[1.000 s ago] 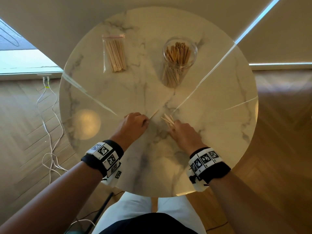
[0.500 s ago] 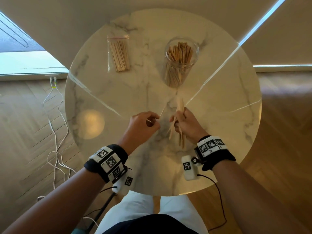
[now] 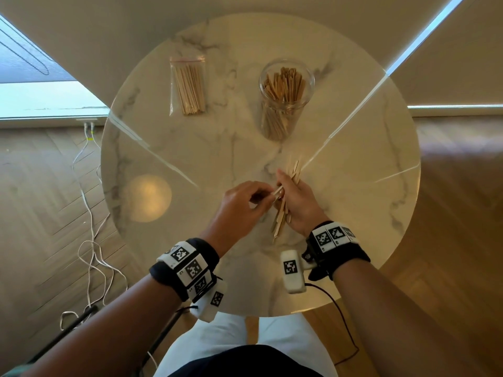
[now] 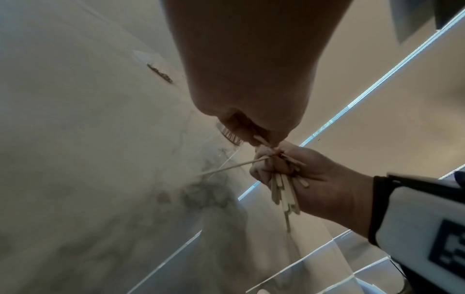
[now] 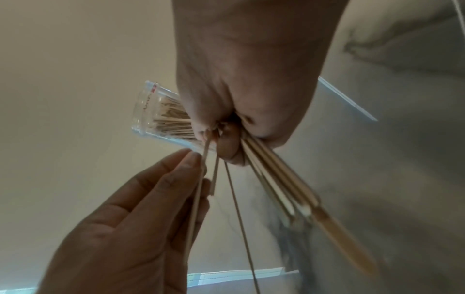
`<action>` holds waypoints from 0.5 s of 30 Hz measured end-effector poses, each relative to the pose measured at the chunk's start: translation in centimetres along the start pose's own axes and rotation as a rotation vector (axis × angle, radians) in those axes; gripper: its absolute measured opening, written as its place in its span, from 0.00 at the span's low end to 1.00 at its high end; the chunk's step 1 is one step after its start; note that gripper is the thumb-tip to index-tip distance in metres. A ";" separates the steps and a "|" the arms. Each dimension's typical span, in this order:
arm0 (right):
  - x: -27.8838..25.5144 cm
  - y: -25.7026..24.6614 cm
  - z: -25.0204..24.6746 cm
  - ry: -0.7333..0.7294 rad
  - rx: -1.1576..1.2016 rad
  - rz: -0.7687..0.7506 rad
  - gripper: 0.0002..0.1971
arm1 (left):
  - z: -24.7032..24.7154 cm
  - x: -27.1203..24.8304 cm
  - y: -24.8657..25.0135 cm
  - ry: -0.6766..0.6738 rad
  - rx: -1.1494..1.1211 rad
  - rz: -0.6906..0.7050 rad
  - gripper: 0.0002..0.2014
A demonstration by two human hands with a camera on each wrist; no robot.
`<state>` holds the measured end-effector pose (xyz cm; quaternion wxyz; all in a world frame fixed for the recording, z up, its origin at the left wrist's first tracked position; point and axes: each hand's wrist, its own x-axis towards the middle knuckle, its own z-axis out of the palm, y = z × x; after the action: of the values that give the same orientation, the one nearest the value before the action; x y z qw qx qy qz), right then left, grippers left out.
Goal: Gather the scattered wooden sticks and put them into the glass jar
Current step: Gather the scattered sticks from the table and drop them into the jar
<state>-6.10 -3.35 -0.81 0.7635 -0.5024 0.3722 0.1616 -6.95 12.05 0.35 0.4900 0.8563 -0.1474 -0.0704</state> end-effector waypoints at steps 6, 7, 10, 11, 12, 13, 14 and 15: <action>0.4 -1.3 -0.9 0.053 0.062 -0.036 0.19 | 0.2 -0.3 -0.9 -0.218 0.070 -0.320 0.12; 0.4 -1.4 -1.0 0.060 0.045 -0.033 0.17 | 0.3 -0.3 -0.7 -0.249 0.063 -0.328 0.12; 0.6 -1.7 -1.2 0.078 0.098 -0.004 0.14 | 0.6 -0.3 0.5 -0.220 0.030 -0.345 0.15; 0.7 -1.8 -1.2 0.068 0.145 0.002 0.14 | 0.7 -0.3 0.9 -0.195 0.012 -0.351 0.14; 0.8 -1.8 -1.2 0.057 0.189 0.011 0.15 | 0.8 -0.2 1.2 -0.173 -0.005 -0.350 0.13; 0.9 -1.8 -1.2 0.046 0.227 0.020 0.17 | 1.0 -0.2 1.5 -0.151 -0.019 -0.351 0.11; 0.9 -1.8 -1.1 0.041 0.257 0.027 0.18 | 1.1 -0.1 1.7 -0.128 -0.035 -0.352 0.09; 1.0 -1.8 -1.0 0.040 0.284 0.032 0.19 | 1.2 -0.1 1.8 -0.105 -0.053 -0.347 0.08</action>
<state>-4.74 -5.16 -0.62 0.8167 -0.3864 0.4143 0.1093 -7.66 10.23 1.28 0.4846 0.8507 -0.0210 -0.2026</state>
